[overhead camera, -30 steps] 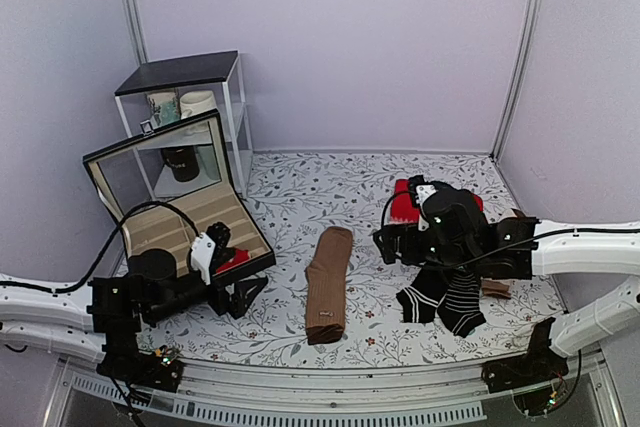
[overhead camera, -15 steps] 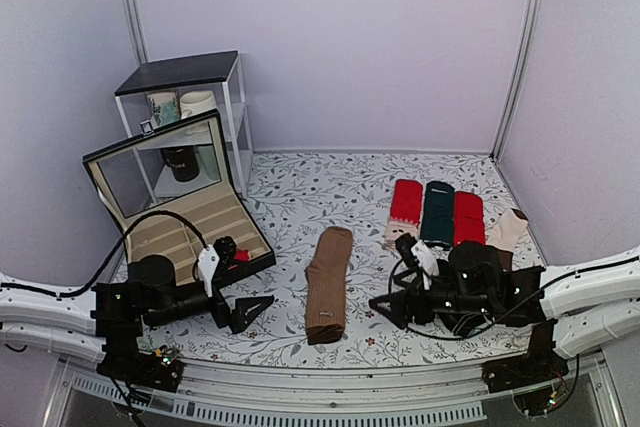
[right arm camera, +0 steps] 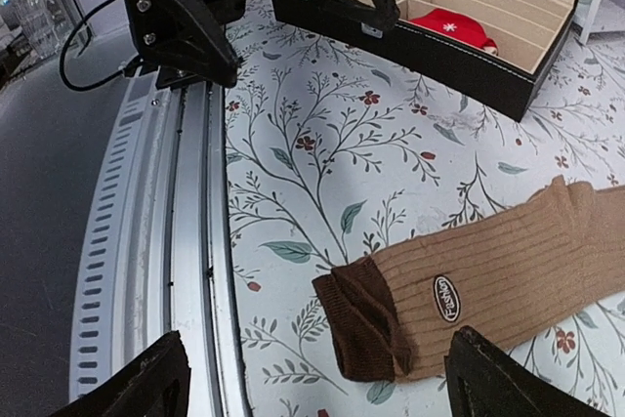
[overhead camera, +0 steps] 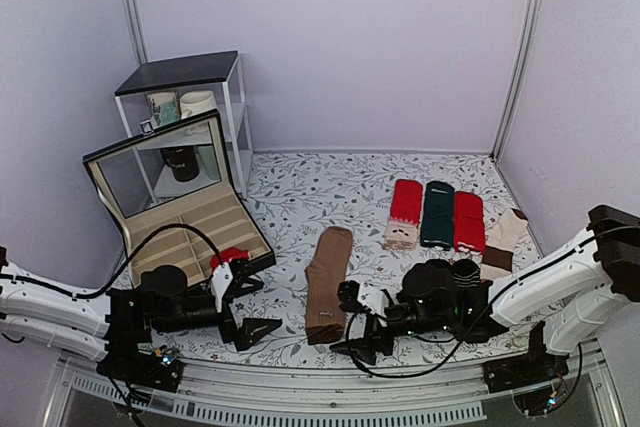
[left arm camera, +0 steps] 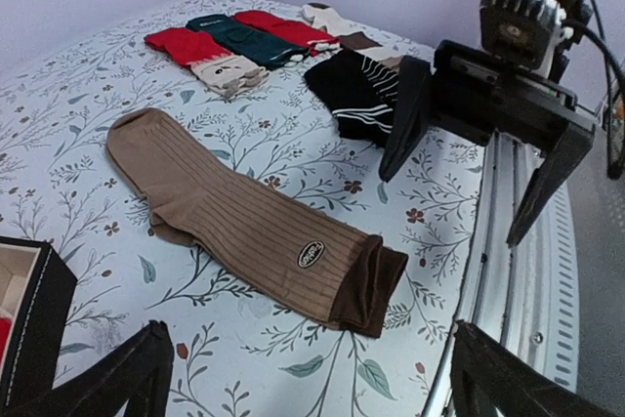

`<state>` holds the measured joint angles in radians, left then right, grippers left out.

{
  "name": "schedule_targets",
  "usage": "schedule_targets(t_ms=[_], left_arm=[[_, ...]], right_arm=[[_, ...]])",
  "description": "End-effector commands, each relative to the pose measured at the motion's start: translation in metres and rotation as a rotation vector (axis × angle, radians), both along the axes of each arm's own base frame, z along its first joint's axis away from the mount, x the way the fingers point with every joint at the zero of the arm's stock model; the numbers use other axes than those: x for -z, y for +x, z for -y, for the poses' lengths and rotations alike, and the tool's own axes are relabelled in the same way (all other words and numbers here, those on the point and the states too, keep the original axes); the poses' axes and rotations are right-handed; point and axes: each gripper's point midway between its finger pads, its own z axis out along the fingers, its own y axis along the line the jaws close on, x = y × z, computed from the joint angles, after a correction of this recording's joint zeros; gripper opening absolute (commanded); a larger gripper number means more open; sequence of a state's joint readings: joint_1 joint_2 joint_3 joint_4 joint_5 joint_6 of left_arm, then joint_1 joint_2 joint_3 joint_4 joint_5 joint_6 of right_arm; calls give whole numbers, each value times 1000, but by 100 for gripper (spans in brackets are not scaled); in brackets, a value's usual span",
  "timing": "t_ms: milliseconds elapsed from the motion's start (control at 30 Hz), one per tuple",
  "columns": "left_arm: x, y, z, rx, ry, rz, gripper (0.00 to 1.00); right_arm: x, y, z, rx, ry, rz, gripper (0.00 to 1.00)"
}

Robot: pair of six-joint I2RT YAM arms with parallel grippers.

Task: Roll the socks
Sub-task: Roll a pair of socks at the corner of the board.

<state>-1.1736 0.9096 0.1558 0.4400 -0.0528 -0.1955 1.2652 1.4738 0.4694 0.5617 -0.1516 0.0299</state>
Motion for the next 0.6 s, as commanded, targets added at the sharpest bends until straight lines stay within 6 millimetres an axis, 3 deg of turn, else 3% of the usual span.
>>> schedule_targets(t_ms=[0,167,233,300,567], left_arm=[[-11,-6,8,32,-53,5,100],[-6,-7,10,39,-38,-5,100],[-3,-7,11,39,-25,-10,100],[0,-6,11,39,-19,-13,99],[3,-6,16,48,-3,-14,99]], right_arm=[[-1,1,-26,-88,-5,125,91],[12,-11,-38,-184,-29,99,83],[20,-10,-37,-178,-47,95,64],[26,-10,-35,-176,-57,89,53],[47,0,-32,-137,-111,110,53]])
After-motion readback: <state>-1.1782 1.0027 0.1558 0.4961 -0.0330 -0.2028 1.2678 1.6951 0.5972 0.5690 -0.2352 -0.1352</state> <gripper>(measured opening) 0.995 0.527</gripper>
